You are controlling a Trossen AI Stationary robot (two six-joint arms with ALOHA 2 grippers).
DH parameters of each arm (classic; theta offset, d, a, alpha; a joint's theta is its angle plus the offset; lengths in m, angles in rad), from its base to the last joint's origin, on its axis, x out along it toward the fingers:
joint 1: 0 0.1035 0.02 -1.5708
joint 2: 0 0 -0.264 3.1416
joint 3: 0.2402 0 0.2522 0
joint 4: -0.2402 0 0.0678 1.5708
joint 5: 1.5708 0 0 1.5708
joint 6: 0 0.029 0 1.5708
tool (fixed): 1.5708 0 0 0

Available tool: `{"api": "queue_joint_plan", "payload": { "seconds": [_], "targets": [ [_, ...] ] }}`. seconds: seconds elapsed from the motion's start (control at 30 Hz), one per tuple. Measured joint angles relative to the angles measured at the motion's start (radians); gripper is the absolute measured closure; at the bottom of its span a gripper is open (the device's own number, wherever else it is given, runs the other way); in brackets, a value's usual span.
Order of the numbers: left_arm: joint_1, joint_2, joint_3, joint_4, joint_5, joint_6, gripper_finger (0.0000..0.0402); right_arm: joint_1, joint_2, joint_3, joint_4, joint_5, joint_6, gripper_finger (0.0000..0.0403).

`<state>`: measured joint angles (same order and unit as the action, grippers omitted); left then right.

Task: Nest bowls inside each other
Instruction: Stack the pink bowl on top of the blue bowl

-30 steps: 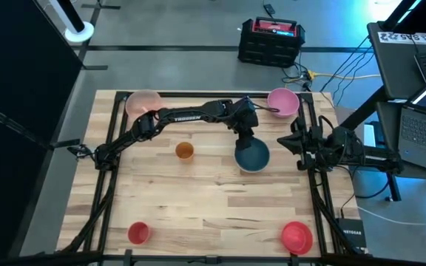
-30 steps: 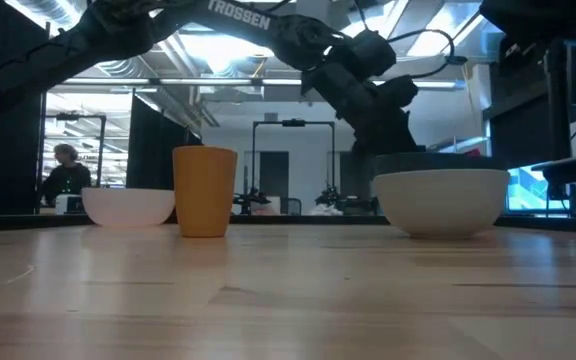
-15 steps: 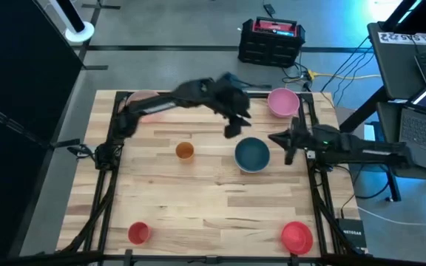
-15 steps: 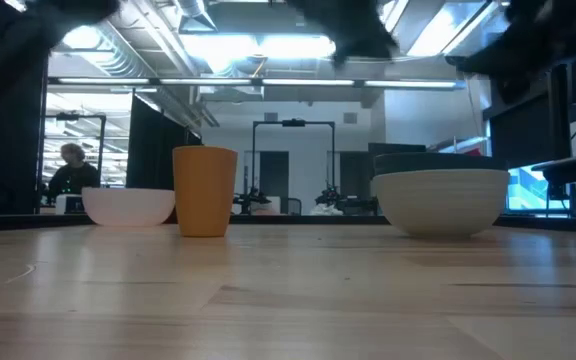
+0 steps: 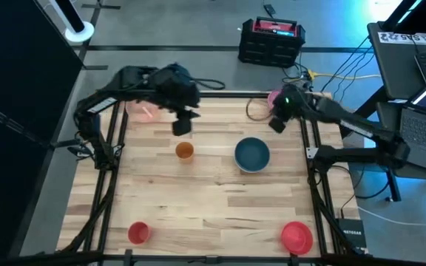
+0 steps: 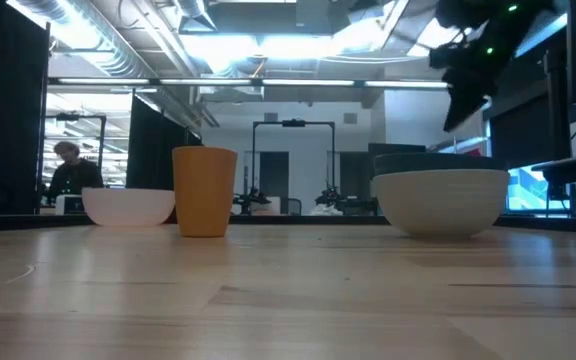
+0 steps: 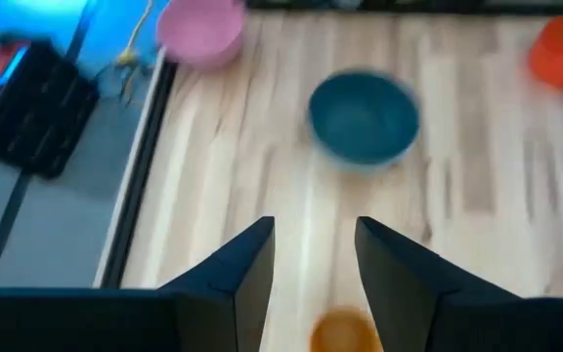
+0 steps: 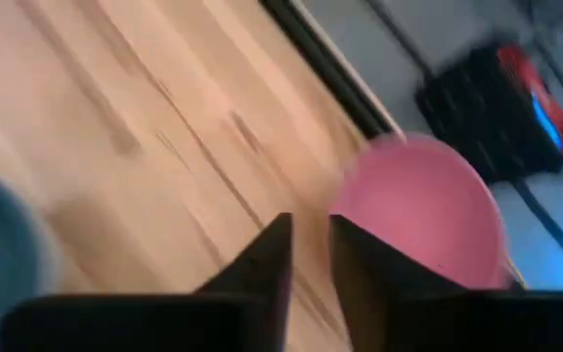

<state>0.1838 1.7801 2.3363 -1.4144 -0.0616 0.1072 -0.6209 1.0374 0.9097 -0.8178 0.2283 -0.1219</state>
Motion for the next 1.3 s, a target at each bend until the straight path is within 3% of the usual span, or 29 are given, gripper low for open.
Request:
{"api": "queue_joint_plan", "payload": {
  "seconds": [0.2, 0.33, 0.47, 1.03, 1.3],
  "targets": [
    [-0.005, -0.133, -0.043, -0.127, -0.054, -0.030, 0.0270, -0.147, 0.206, 0.148, -0.178, -0.018, -0.104, 0.0229],
    [0.002, -0.215, -0.096, -0.134, -0.057, -0.040, 0.0270, -0.193, 0.306, 0.172, -0.258, -0.026, -0.108, 0.0208],
    [0.032, -0.298, -0.143, -0.136, -0.057, -0.041, 0.0270, -0.191, 0.380, 0.173, -0.270, -0.044, -0.095, 0.0205],
    [0.114, -0.452, -0.289, -0.139, -0.055, -0.074, 0.0270, -0.160, 0.558, 0.173, -0.198, 0.040, -0.152, 0.0205],
    [0.118, -0.459, -0.304, -0.138, -0.055, -0.085, 0.0270, -0.159, 0.613, 0.173, -0.166, 0.033, -0.174, 0.0205]
  ]
}}
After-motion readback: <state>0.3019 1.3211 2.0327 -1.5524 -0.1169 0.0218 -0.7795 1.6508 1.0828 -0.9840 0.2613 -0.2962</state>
